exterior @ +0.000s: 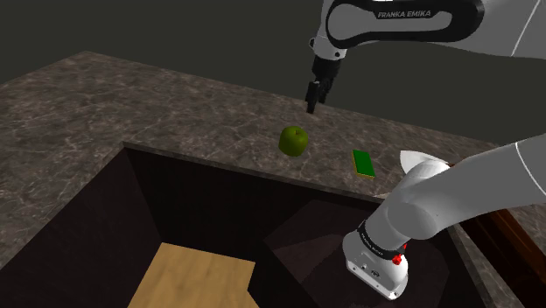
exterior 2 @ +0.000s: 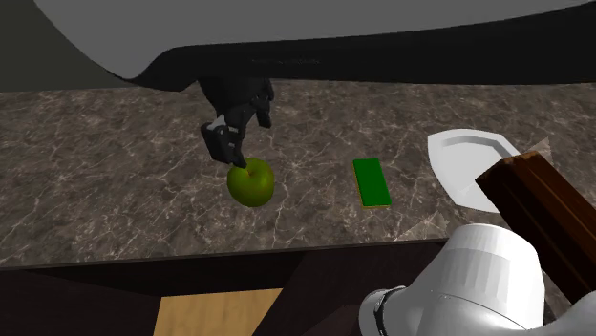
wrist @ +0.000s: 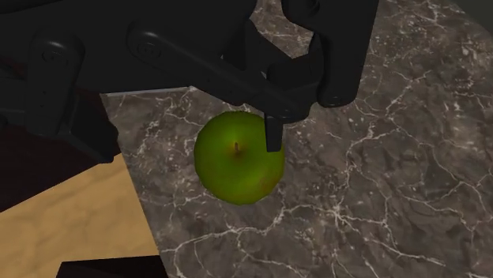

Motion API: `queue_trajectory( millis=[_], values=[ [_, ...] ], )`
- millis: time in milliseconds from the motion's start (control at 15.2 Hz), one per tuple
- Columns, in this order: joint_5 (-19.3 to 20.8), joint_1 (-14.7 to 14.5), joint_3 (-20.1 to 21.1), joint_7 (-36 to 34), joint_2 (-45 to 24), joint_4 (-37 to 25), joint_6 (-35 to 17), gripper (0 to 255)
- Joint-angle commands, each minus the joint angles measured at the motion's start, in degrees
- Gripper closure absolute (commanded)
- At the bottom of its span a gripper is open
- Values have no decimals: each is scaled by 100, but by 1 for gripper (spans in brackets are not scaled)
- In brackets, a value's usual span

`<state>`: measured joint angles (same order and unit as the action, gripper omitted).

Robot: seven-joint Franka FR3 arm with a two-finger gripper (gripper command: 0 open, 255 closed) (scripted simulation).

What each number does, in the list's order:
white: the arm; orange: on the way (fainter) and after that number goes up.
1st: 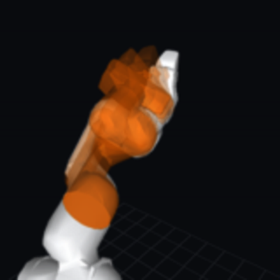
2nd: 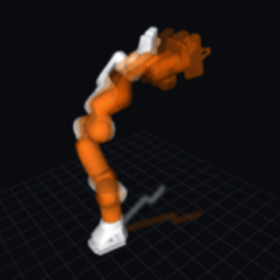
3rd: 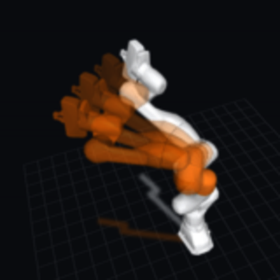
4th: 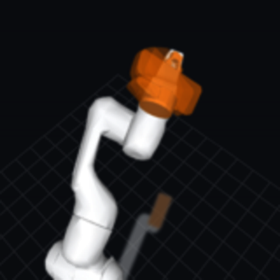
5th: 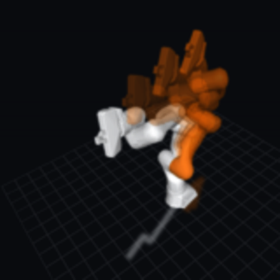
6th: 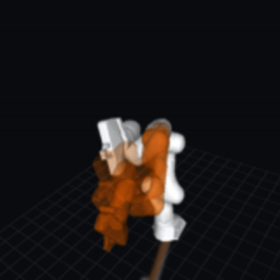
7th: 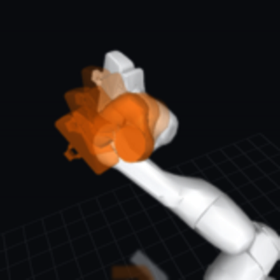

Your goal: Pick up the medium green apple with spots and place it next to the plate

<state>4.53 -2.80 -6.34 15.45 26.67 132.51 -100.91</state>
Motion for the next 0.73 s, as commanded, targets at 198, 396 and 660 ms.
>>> queue_trajectory(
  millis=[198,396,660],
  values=[
    [-141,-51,-207,400,-1038,-127,-614,0],
    [-214,-65,-255,536,-1422,-157,-863,0],
    [-214,-61,-264,539,-1483,100,-1181,0]
  ],
)
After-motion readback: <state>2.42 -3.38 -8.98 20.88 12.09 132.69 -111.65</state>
